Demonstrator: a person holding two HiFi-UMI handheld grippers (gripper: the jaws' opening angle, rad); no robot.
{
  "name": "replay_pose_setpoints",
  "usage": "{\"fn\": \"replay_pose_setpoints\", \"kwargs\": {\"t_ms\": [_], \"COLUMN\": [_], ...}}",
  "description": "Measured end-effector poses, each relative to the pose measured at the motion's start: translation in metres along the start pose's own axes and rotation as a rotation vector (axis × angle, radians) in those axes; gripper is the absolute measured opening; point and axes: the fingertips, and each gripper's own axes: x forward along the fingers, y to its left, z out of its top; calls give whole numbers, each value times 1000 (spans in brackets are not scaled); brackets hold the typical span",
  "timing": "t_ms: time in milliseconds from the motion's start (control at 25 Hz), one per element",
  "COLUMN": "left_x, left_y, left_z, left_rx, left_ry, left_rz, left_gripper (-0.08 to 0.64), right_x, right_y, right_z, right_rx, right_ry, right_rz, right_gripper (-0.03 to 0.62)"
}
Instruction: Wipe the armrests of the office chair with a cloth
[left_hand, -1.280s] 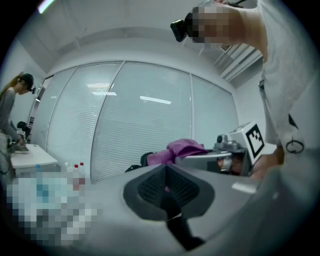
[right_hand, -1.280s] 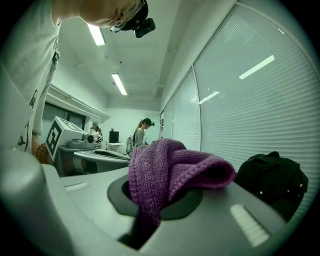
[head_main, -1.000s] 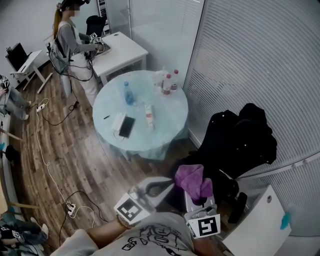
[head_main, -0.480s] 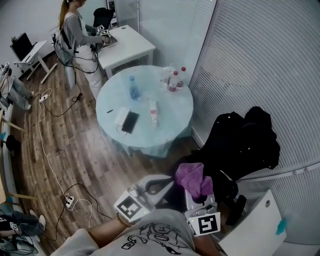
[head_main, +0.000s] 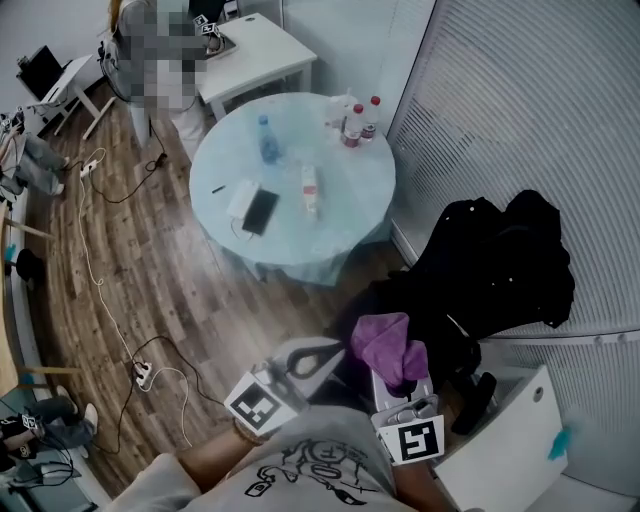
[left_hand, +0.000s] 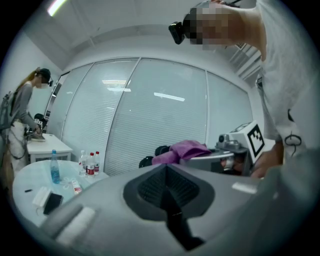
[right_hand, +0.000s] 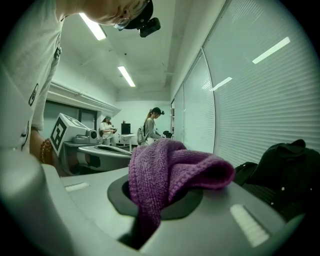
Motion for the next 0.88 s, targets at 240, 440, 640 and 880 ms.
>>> {"fn": "replay_pose_setpoints", "kwargs": {"t_ms": [240,440,640,880], "left_x": [2,7,11,13], "left_y": [7,15,23,39], "left_z": [-40,-53,-72,-124], "left_rx": [-60,-53,9,-7], "left_ry": [37,48,56,115], "left_rz": [30,39,38,46], "left_gripper": [0,0,0,0], "right_x": [1,7,20,39], "right_y": [1,-2,2,13], "right_z": [-40,-58,-89,-160], "right_rx": [44,35,-32,-43], "right_ry": [68,89,111,228], "right_rz": [39,58,86,136], "right_gripper": [29,29,29,29]}}
